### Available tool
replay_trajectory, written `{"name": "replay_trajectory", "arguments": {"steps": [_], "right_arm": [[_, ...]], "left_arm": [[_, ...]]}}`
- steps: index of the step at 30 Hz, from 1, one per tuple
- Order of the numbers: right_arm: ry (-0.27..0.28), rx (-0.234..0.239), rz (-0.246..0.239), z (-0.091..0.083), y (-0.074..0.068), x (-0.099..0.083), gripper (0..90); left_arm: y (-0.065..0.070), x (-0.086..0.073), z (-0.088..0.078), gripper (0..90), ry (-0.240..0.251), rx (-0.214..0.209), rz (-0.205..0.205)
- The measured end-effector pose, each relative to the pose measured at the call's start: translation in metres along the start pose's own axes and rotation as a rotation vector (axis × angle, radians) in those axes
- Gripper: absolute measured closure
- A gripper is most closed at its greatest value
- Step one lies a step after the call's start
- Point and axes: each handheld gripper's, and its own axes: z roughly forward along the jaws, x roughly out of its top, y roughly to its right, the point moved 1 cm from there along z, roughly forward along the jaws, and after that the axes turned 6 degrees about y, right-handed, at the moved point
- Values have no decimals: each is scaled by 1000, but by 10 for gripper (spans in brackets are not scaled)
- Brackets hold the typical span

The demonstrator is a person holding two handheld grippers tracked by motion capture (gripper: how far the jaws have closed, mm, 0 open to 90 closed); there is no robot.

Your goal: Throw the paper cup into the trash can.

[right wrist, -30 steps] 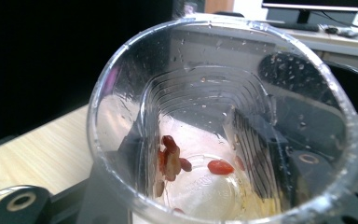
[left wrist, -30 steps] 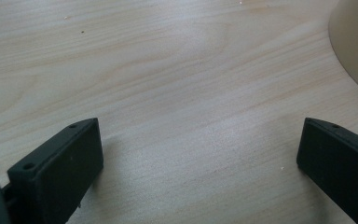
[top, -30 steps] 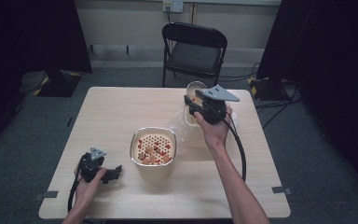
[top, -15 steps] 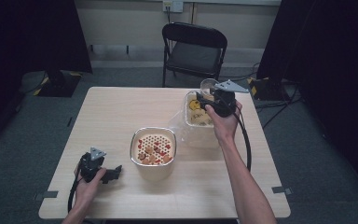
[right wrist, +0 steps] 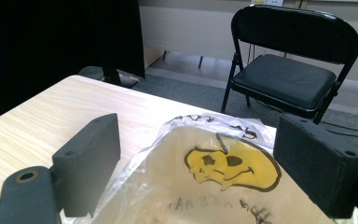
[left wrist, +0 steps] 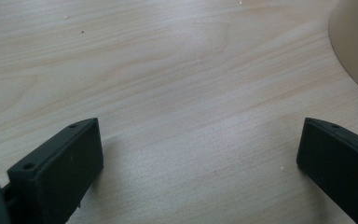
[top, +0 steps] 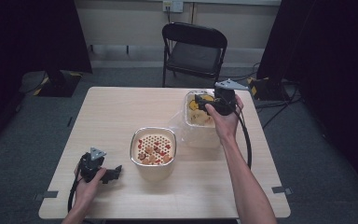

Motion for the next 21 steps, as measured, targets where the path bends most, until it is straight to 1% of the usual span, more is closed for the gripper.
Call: {"name": "replay_trajectory", "arguments": {"steps": [4, 6, 11, 12, 15, 16, 17, 18, 19, 20, 21], "right_arm": [[-2, 7, 10, -3, 1, -2, 146], [-5, 15, 3, -7, -1, -4, 148], [-17, 14, -5, -11, -2, -6, 147], [-12, 29, 2, -13, -4, -7, 147], [-6, 25, -1, -17, -6, -8, 148], [-11, 31, 2, -19, -7, -9, 148], [-23, 21, -6, -23, -9, -14, 147], [-32, 20, 2, -26, -9, -16, 147], [-32, 20, 2, -26, -9, -16, 147], [-37, 30, 5, -28, -9, -18, 148], [-36, 28, 1, -31, -10, -19, 148]], "left_arm": [[0, 0, 0, 0, 0, 0, -1], [0, 0, 0, 0, 1, 0, -2], [0, 0, 0, 0, 0, -6, 1], [0, 0, 0, 0, 0, -5, 1], [-1, 0, 0, 0, 0, -7, 4], [-1, 0, 0, 0, 0, -8, 4], [-1, 0, 0, 0, 0, -8, 4], [-1, 0, 0, 0, 0, -8, 4], [-1, 0, 0, 0, 0, -8, 4], [-1, 0, 0, 0, 1, -8, 4], [-1, 0, 0, 0, 0, -8, 4]]}}
